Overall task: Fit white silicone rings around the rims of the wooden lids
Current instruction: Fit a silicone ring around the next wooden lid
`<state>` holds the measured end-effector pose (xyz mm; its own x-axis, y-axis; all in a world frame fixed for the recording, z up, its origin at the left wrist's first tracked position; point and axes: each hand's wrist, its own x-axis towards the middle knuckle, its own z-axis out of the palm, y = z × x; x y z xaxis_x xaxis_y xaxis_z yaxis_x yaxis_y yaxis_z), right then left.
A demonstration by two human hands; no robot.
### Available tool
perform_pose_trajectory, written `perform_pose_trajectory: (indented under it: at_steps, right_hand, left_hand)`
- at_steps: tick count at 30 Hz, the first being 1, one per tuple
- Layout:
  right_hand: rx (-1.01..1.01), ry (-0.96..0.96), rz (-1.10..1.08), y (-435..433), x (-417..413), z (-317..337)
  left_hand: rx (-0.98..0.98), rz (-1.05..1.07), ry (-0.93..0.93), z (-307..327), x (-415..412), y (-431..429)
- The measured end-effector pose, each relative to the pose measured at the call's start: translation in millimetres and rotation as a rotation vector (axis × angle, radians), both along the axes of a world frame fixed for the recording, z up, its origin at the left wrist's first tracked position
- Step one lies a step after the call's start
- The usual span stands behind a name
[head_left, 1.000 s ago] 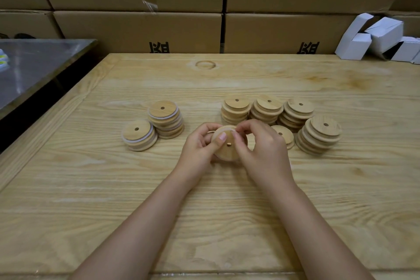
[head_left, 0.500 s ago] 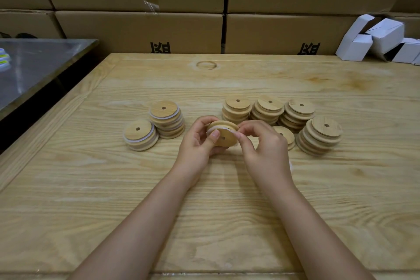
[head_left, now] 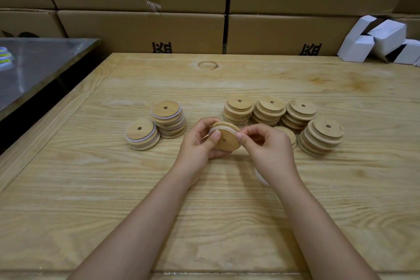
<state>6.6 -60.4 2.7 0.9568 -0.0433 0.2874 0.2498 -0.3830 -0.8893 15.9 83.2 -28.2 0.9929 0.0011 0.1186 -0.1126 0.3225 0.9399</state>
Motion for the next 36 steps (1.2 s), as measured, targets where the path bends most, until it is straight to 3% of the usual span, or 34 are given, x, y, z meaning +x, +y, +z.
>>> perform_pose_trajectory:
  at_steps: [10,16,20,36]
  right_hand:
    - [-0.095,-0.135,0.133,-6.2,-0.2,4.0]
    - [-0.321,-0.406,0.172,-7.4,-0.8,0.4]
    - [-0.449,-0.567,0.162,-4.3,-3.3,-2.4]
    - [-0.737,-0.909,0.117,-2.6,-6.9,-0.4]
  left_hand:
    - [-0.067,0.009,0.14,7.7,0.0,3.0]
    - [-0.106,-0.045,0.239,13.4,0.8,8.0]
    - [-0.071,-0.088,0.28,15.9,0.5,12.7]
    - [0.034,-0.217,0.417,15.6,4.4,23.4]
